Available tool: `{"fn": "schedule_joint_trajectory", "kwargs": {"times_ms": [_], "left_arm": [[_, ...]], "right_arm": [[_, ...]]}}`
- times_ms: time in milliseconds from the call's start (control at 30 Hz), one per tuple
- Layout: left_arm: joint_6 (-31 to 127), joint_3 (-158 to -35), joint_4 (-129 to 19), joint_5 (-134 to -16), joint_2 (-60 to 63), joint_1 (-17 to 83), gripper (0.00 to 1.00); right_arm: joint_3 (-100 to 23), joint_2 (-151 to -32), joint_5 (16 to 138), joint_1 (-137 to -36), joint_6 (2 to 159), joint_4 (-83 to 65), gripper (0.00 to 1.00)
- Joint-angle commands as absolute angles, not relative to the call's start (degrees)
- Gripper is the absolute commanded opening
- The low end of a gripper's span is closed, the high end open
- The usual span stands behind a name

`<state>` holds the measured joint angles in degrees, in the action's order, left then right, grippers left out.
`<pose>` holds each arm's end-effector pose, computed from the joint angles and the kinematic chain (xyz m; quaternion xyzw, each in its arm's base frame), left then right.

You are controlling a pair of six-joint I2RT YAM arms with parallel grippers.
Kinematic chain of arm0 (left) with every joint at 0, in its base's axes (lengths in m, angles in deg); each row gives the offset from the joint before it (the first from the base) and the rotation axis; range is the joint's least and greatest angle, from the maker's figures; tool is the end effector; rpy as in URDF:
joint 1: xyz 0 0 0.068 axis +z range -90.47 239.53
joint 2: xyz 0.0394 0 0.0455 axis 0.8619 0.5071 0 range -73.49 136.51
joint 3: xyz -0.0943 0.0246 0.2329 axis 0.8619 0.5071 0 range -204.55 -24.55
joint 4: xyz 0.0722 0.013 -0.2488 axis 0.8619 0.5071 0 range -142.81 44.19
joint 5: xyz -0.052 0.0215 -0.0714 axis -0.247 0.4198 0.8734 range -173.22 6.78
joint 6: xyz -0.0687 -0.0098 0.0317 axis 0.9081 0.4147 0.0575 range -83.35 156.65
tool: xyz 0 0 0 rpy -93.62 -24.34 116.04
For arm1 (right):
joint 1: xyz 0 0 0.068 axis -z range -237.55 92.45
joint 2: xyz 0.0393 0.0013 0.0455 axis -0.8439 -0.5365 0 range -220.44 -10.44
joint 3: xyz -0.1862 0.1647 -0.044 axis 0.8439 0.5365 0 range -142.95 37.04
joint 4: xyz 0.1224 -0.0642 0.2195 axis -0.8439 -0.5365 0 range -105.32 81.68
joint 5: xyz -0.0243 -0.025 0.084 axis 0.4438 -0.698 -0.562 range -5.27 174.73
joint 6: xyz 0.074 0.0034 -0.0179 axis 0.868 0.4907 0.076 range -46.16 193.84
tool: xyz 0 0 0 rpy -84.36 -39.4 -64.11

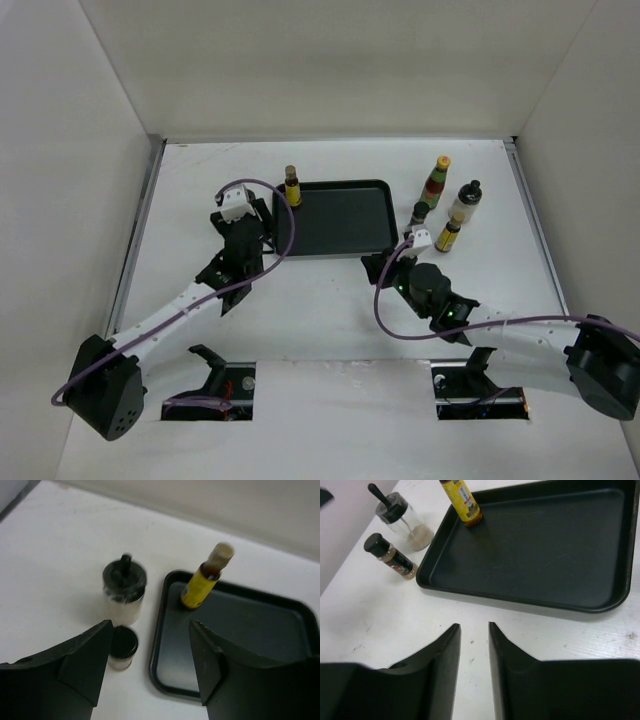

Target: Organize the condiment bottles

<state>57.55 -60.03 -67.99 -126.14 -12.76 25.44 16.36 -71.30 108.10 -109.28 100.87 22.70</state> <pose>0.2449 -0.1125 0.2548 -0.1516 0.7356 -0.0273 0.6597 0.1796 0.1863 0.1937 -0.0312 0.7563 0.2837 0.5886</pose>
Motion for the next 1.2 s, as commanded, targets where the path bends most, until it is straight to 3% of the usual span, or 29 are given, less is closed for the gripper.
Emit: {"fn": "schedule_joint_trajectory", "kwargs": {"times_ms": [0,67,167,333,533,833,1167], "left_arm": [[63.1,-57.42,-58.88,-124.18,-13.03,27.75,0.63],[63.28,-57.42,-59.23,-121.99,-11.45,29.07,0.66],[63.28,-58.73,-60.19,-119.7,-7.59,29.87,0.7],[63.19,-60.23,-62.74,-119.34,-2.22,31.18,0.69],[63.19,-60.23,-65.73,-119.17,0.51,33.2,0.59],[61.78,-62.6,-67.4,-119.08,4.37,34.0,0.61],[60.82,-63.58,-66.88,-119.87,3.69,34.09,0.32]], "right_arm": [[14.63,-72.75,107.58,-109.36,100.91,23.58,0.41],[14.63,-73.19,107.67,-109.36,100.91,23.85,0.52],[14.63,-73.63,107.67,-109.45,100.91,24.11,0.56],[14.46,-74.51,107.49,-109.45,101.0,24.2,0.57],[14.19,-74.51,107.49,-109.8,100.91,24.2,0.57],[14.02,-74.77,107.23,-110.24,101.0,24.2,0.58],[14.02,-74.86,107.49,-110.68,100.74,24.2,0.58]]}}
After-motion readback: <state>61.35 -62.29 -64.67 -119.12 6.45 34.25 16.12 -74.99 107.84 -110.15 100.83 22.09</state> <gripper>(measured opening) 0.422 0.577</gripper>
